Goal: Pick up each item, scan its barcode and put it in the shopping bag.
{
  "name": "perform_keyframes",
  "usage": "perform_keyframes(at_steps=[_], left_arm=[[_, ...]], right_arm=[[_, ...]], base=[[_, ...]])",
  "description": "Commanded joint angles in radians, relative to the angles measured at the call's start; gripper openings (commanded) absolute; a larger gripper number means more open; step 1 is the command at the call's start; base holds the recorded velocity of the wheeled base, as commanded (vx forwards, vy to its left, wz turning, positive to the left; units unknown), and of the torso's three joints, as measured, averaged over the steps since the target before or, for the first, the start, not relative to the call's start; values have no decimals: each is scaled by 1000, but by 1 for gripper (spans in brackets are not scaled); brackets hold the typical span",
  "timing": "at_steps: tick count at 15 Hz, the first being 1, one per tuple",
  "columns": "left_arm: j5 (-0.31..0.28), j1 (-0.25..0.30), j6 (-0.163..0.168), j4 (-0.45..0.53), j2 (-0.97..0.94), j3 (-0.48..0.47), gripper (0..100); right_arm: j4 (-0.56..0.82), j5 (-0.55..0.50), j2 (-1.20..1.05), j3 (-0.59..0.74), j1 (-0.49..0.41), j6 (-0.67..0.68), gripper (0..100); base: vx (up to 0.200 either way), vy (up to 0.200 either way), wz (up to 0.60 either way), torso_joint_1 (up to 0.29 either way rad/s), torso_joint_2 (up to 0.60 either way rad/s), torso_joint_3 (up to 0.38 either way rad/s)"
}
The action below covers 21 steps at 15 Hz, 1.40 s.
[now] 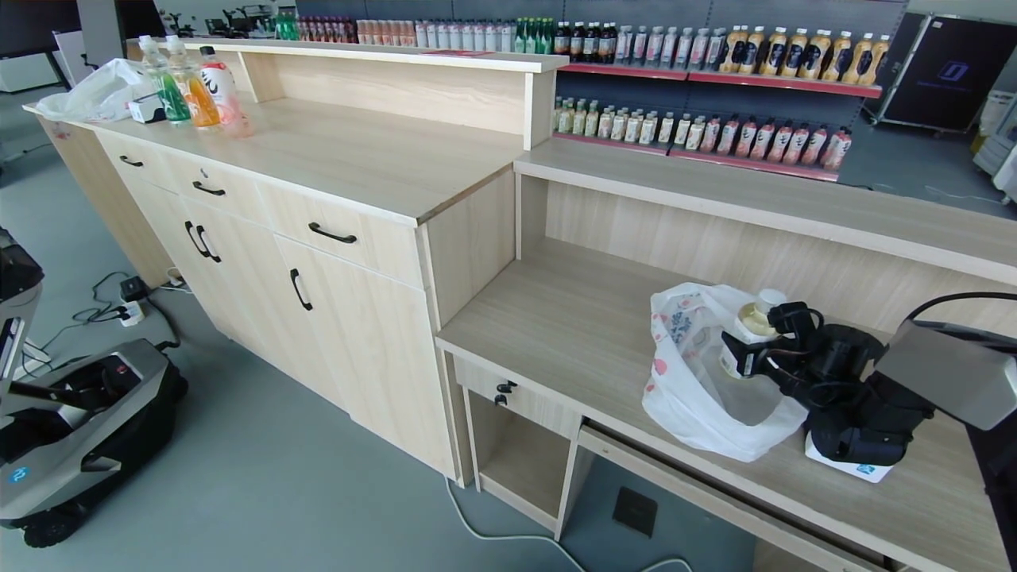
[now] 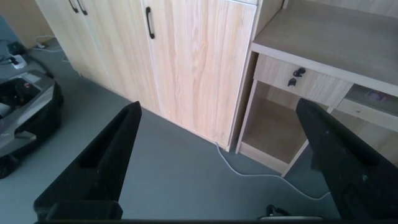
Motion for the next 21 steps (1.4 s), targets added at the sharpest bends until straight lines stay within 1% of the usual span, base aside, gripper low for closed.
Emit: perform_keyframes(at_steps=[1,7,8,9,13,14,16,17,18,19,20,21], left_arm=[[0,1,0,0,0,0,100],[0,1,0,0,0,0,100],[0,1,0,0,0,0,100],[0,1,0,0,0,0,100],[0,1,0,0,0,0,100],[0,1,0,0,0,0,100],[0,1,0,0,0,0,100],[2,1,0,0,0,0,100],[0,1,0,0,0,0,100],[0,1,0,0,0,0,100],[0,1,0,0,0,0,100],[0,1,0,0,0,0,100]], right_arm=[[2,0,-2,-19,0,11,0],[2,2,29,-58,1,23,0],[5,2,32,-65,4,23,100],[6,2,38,-80,9,22,100],[-1,2,26,-74,10,22,100],[2,2,-22,-61,10,20,100],[11,0,-144,12,10,-5,100],[34,0,-259,90,9,-14,100],[80,0,-453,238,0,-23,100],[121,0,-583,347,-23,-35,100],[158,-1,-721,472,-62,-94,100],[175,0,-824,567,-117,-186,100]], base=[[0,0,0,0,0,0],[0,0,0,0,0,0],[0,0,0,0,0,0],[0,0,0,0,0,0],[0,0,0,0,0,0],[0,0,0,0,0,0],[0,0,0,0,0,0],[0,0,0,0,0,0],[0,0,0,0,0,0],[0,0,0,0,0,0],[0,0,0,0,0,0],[0,0,0,0,0,0]])
